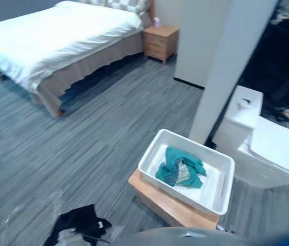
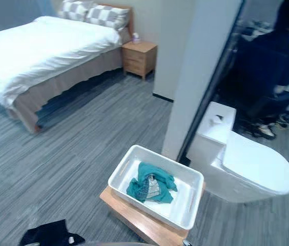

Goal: Tidy the bed and pick cloth on bed and put in laundry

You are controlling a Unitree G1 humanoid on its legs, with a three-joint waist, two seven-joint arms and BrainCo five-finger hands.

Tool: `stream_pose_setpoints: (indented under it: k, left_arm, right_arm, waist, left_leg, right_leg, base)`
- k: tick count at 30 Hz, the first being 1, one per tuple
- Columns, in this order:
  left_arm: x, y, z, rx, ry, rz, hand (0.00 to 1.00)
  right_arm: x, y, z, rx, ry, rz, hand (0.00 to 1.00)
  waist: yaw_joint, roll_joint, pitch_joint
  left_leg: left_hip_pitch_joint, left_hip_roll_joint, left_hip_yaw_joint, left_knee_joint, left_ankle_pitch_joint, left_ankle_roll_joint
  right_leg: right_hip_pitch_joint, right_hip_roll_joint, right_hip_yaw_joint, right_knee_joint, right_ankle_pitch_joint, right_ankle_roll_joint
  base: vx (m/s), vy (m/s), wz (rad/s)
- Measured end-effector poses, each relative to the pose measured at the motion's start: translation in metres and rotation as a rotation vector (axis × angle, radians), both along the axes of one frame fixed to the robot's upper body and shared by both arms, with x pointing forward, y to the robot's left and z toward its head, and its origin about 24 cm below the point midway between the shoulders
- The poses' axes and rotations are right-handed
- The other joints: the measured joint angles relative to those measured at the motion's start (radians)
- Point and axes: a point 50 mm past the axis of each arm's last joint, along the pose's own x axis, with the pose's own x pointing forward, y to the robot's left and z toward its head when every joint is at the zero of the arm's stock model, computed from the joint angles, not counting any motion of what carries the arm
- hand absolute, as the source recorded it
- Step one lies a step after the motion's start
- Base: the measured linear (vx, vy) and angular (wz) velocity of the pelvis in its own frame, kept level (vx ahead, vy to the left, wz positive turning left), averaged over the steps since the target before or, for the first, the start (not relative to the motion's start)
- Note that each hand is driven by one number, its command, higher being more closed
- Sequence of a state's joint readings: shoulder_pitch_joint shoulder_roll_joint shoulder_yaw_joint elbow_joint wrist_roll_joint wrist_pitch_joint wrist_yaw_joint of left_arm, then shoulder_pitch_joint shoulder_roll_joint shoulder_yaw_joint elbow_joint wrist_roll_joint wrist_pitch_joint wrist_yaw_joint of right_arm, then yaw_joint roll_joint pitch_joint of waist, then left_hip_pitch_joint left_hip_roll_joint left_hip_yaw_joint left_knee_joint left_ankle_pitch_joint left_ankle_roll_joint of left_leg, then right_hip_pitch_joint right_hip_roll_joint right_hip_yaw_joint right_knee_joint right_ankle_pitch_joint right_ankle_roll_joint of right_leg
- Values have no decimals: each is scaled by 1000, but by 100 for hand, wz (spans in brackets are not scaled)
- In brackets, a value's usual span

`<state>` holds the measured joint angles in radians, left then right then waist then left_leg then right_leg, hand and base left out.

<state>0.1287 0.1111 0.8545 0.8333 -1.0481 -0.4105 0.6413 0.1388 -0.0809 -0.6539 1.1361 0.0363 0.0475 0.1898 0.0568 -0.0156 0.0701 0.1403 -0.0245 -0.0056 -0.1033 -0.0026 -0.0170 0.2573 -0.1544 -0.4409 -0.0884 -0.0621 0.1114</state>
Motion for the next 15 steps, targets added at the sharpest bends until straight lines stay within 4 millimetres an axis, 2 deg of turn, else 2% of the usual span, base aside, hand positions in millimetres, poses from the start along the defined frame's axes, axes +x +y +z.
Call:
stream_pose_setpoints:
  k: [1, 2, 4, 6, 8, 9, 10, 11, 13, 15]
  left_arm:
    - [-2, 16, 12, 76, -23, 44, 100]
    - [-1, 24, 19, 117, -35, 62, 100]
    - [5, 50, 46, 254, -79, 92, 100]
    - [19, 92, 101, 503, -109, 65, 100]
    - [35, 119, 151, 701, -147, 28, 100]
    - [45, 131, 186, 834, -159, -12, 100]
    - [51, 136, 202, 902, -150, -44, 100]
    - [65, 141, 231, 1016, -131, -104, 100]
    - [84, 138, 276, 1196, -101, -153, 100]
    - [105, 131, 305, 1330, -171, -214, 100]
  right_arm:
    - [0, 0, 0, 0, -6, -14, 0]
    - [1, -1, 1, 0, -13, -24, 0]
    - [3, 0, 1, 3, -27, -40, 0]
    - [4, 14, -2, 35, -35, -52, 0]
    - [1, 25, -4, 59, -30, -58, 0]
    - [-4, 29, -5, 68, -22, -63, 0]
    - [-7, 30, -5, 71, -15, -66, 0]
    - [-10, 32, -5, 75, -9, -69, 0]
    - [-17, 33, -6, 79, 5, -82, 0]
    - [-24, 32, -6, 78, 19, -114, 0]
  waist:
    - [17, 0, 1]
    - [26, 3, 3]
    - [40, 4, 2]
    - [43, 4, -2]
    - [45, 4, -9]
    - [42, 7, -22]
    - [39, 6, -29]
    - [39, 6, -43]
    - [39, 4, -58]
    - [32, 2, -69]
  left_leg:
    - [-1, -3, 6, 0, -1, 0]
    - [-1, -6, 10, 0, -1, 0]
    - [-2, -10, 26, 5, -4, -1]
    - [2, -8, 39, 0, -15, 5]
    - [17, -2, 55, -1, -32, 6]
    - [19, 1, 67, -1, -43, 17]
    - [20, 3, 77, -1, -45, 18]
    - [20, 4, 90, -1, -48, 21]
    - [19, 3, 117, -1, -52, 25]
    - [22, 2, 135, -1, -56, 25]
  right_leg:
    - [3, -3, -14, -3, -1, 2]
    - [2, -5, -14, -3, -1, 2]
    - [0, -3, -16, -1, -1, 2]
    - [2, -3, -14, 5, -1, 2]
    - [2, -4, -10, 26, -3, -2]
    - [-7, -7, -11, 45, -5, -4]
    - [-12, -9, -11, 55, -5, -5]
    - [-25, -13, -11, 70, -6, -6]
    - [-40, -17, -8, 77, -5, -7]
    - [-46, -18, 14, 76, -5, -7]
  base:
    - [140, 15, 23]
    - [95, -10, 13]
    - [21, -2, 3]
    - [0, 17, -13]
    - [-21, 17, -22]
    - [-35, 32, -20]
    - [-35, 51, -21]
    - [-14, 59, -23]
    - [2, 66, -35]
    - [36, 48, -31]
